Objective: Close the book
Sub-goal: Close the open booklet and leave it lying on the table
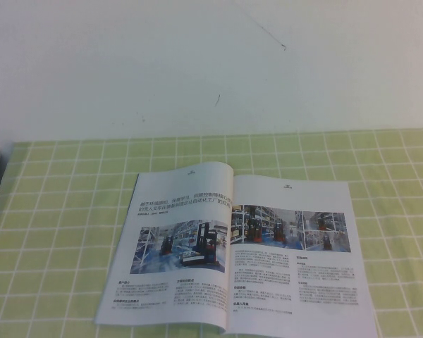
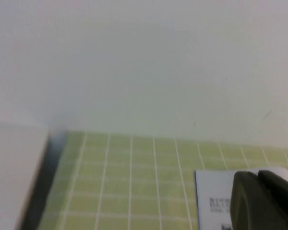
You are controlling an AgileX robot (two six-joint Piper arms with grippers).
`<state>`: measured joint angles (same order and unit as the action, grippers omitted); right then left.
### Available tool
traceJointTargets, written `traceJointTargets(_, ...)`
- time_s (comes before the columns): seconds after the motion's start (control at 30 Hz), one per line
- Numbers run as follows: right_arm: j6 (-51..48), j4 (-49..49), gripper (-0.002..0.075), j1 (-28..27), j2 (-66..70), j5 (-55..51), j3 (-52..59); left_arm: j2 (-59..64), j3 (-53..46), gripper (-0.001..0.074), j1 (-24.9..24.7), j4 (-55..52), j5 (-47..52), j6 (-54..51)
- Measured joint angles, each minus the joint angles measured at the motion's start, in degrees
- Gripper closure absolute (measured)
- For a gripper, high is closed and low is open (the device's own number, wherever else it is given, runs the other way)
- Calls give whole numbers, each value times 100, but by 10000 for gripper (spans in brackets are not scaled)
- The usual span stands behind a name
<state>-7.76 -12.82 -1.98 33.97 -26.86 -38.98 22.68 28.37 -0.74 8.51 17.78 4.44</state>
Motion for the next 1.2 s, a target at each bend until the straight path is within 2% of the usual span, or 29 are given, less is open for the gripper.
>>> traceJointTargets(0.23, -2044, -1808, 729, 0, 1643, -314, -57, 1808, -54, 738, 0, 1188, 343, -270)
traceJointTargets(0.43, -4448, -3479, 729, 57, 3242, -869, -151, 3327, 280, 738, 0, 2366, 716, -1751)
traceJointTargets(0.53, -5137, -3949, 729, 209, 3996, -945, -295, 4030, 632, 738, 0, 3091, 962, -2617)
traceJointTargets(0.8, -5624, -4258, 729, 877, 5861, -749, -663, 5658, 1667, 738, -70, 5023, 1307, -4580)
traceJointTargets(0.9, -5744, -4339, 729, 1028, 6386, -583, -684, 6167, 2043, 738, -255, 5111, 1212, -4738)
traceJointTargets(1.07, -5820, -4415, 729, 1095, 7120, -443, -684, 6840, 2496, 739, -680, 4683, 794, -4760)
traceJointTargets(1.2, -5820, -4500, 729, 1095, 7301, -529, -764, 7317, 2590, 738, -788, 4491, 396, -4809)
